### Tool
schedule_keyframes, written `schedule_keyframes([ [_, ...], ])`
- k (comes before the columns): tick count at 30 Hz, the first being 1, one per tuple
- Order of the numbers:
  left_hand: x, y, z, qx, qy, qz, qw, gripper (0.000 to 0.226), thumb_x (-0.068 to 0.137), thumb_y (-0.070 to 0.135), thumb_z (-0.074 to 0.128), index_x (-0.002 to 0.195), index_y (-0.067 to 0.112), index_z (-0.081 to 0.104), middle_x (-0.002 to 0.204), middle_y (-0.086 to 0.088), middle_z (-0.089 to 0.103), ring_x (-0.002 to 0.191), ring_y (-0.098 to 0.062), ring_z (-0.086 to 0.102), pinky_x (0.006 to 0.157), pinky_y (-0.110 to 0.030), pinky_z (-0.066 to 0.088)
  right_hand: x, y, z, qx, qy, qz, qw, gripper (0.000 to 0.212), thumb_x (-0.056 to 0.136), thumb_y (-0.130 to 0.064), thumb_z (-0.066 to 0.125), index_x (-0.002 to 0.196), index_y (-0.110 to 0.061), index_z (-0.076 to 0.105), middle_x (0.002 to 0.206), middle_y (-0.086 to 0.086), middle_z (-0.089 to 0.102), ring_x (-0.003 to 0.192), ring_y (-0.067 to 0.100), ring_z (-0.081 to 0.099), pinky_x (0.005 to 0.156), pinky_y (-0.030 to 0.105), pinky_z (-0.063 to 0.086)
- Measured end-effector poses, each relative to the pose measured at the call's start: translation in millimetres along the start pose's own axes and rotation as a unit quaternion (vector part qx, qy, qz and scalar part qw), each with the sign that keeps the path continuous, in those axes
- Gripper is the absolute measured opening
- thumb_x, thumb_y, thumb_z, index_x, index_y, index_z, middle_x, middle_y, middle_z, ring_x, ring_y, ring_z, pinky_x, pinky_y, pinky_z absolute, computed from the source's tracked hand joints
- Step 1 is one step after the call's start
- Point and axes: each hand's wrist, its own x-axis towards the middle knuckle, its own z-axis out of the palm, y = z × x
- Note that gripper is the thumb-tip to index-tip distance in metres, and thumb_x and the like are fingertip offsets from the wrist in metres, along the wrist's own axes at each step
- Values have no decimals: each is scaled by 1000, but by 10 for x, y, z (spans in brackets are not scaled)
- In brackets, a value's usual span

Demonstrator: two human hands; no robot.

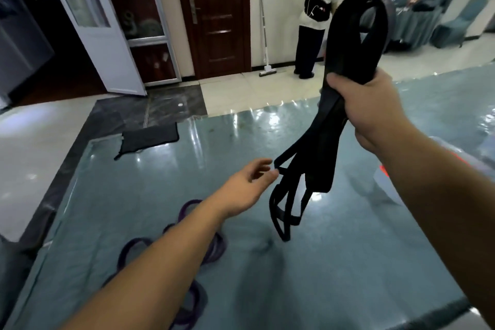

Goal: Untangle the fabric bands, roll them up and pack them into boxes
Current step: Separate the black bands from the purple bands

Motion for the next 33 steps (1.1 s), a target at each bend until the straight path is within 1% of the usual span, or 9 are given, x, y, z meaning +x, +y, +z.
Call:
schedule_keyframes([
  [4, 52, 613, 376, 4, -22, 108, 994, 70, 89, 51, 75, 148, 47, 38, 142, 25, 48, 131, 6, 46, 108, -20, 37, 11, -203, -304, 8, -13, -15, 1000, 6, 91, -14, 73, 96, -10, 71, 79, 9, 75, 75, 31, 74, 79, 50, 64],
  [7, 156, 1062, 745, -29, 14, 154, 988, 75, 79, 59, 80, 143, 52, 43, 143, 24, 52, 134, 1, 48, 109, -27, 43, -7, -322, -615, -21, -18, -33, 999, 4, 92, -12, 72, 93, -8, 70, 73, 10, 72, 67, 29, 72, 73, 51, 64],
  [10, 233, 1461, 1207, -55, 22, 174, 983, 60, 75, 52, 85, 125, 52, 53, 122, 22, 66, 112, 7, 62, 99, -23, 53, -38, -337, -983, -56, -8, -34, 998, 8, 88, -16, 75, 82, -19, 69, 75, 7, 74, 72, 30, 73, 74, 53, 64],
  [15, 388, 1796, 1950, -13, 21, 160, 987, 16, 83, 30, 76, 96, 32, 67, 84, 14, 75, 76, -3, 71, 76, -34, 61, -65, -214, -1743, -120, 20, -11, 993, 10, 89, -30, 76, 89, -22, 71, 83, -4, 76, 84, 18, 74, 77, 39, 61],
  [18, 414, 1943, 2354, 4, -62, 146, 987, 11, 90, 21, 67, 101, 19, 69, 89, -3, 77, 81, -21, 74, 80, -43, 60, -117, -115, -2291, -128, 34, 31, 991, 21, 93, -41, 71, 87, -20, 71, 71, -13, 75, 71, 6, 71, 72, 30, 59],
  [23, 486, 2106, 3090, -17, -132, 141, 981, 13, 95, 19, 62, 105, 17, 70, 96, -14, 75, 89, -33, 72, 92, -54, 56, -241, 15, -3221, -90, 78, 92, 989, 41, 96, -56, 60, 85, -17, 70, 70, -2, 71, 71, 18, 70, 66, 32, 54],
  [27, 594, 2231, 3587, -137, -197, 80, 967, 30, 102, 6, 56, 126, 17, 69, 121, -4, 76, 108, -26, 75, 102, -47, 57, -387, 27, -3884, -84, 105, 111, 985, 33, 105, -40, 53, 92, -11, 62, 75, 11, 70, 65, 25, 71, 58, 34, 51],
  [30, 668, 2361, 3894, -191, -229, 58, 953, 30, 104, 1, 53, 128, 12, 67, 126, -5, 75, 112, -26, 74, 101, -43, 57, -454, 51, -4297, -104, 131, 118, 979, 33, 106, -32, 51, 97, -4, 64, 94, 19, 76, 75, 26, 78, 67, 36, 52],
  [33, 767, 2486, 4132, -208, -253, 62, 943, 35, 102, -4, 50, 130, 11, 67, 126, -4, 75, 115, -24, 72, 102, -38, 55, -515, 28, -4616, -78, 166, 115, 976, 27, 108, -26, 48, 97, -6, 63, 97, 23, 74, 78, 27, 78, 61, 26, 56],
])
